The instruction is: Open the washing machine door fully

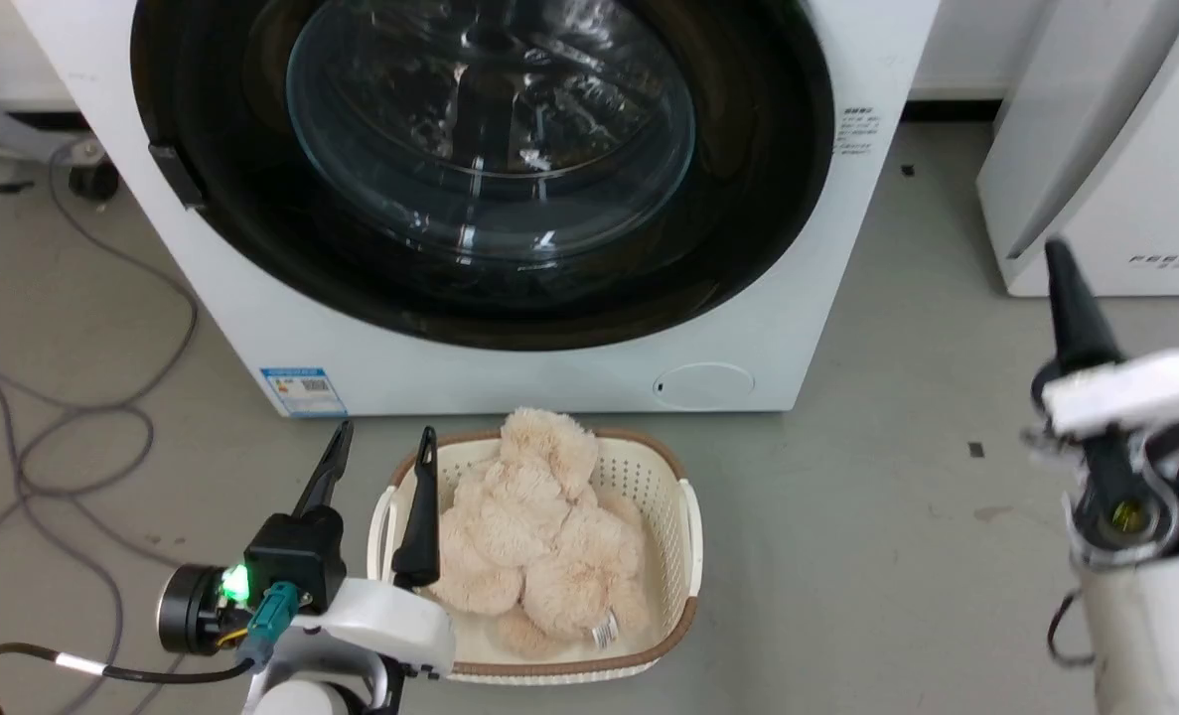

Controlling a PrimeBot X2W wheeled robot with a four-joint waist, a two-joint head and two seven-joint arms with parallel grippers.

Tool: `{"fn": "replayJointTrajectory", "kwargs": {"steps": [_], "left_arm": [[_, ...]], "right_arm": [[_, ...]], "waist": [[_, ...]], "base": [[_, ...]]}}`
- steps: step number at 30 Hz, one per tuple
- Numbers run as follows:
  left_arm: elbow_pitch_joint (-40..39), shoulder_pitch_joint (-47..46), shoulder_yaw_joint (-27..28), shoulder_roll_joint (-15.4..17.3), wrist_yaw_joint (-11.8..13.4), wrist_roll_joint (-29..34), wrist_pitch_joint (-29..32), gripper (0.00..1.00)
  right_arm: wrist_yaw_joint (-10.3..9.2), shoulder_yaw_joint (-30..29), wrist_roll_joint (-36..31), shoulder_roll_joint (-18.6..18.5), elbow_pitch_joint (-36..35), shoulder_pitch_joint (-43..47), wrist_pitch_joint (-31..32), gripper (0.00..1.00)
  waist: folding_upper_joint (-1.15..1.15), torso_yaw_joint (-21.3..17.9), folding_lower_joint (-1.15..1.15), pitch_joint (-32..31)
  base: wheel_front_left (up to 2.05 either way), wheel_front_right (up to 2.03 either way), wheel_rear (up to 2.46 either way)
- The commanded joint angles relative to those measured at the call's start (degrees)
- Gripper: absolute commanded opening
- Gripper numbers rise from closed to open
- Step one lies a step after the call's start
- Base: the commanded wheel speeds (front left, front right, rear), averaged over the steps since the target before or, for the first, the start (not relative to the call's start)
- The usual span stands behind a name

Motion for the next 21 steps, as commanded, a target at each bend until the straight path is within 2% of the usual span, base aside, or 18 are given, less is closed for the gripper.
{"fn": "replayJointTrajectory", "kwargs": {"steps": [1,8,21], "left_arm": [[-0.3,-1.4,-0.5,0.3,0.1,-0.2,-0.8,1.0],[-0.9,-3.3,-1.2,0.3,0.0,-0.2,-1.6,1.0],[-2.1,-5.9,-2.4,0.2,0.3,-0.5,-3.0,1.0]], "right_arm": [[0.03,0.2,3.0,-1.2,2.6,-4.4,0.6,0.0],[0.03,1.8,8.7,-4.3,10.8,-16.0,3.3,0.0],[0.03,8.7,13.5,-7.5,23.1,-34.3,10.5,0.0]], "waist": [[0.0,0.5,-0.01,1.1],[0.0,1.6,-0.01,3.6],[0.0,2.7,-0.01,7.9]], "base": [[0.0,0.0,0.0],[0.0,0.0,0.0],[0.0,0.0,0.0]]}}
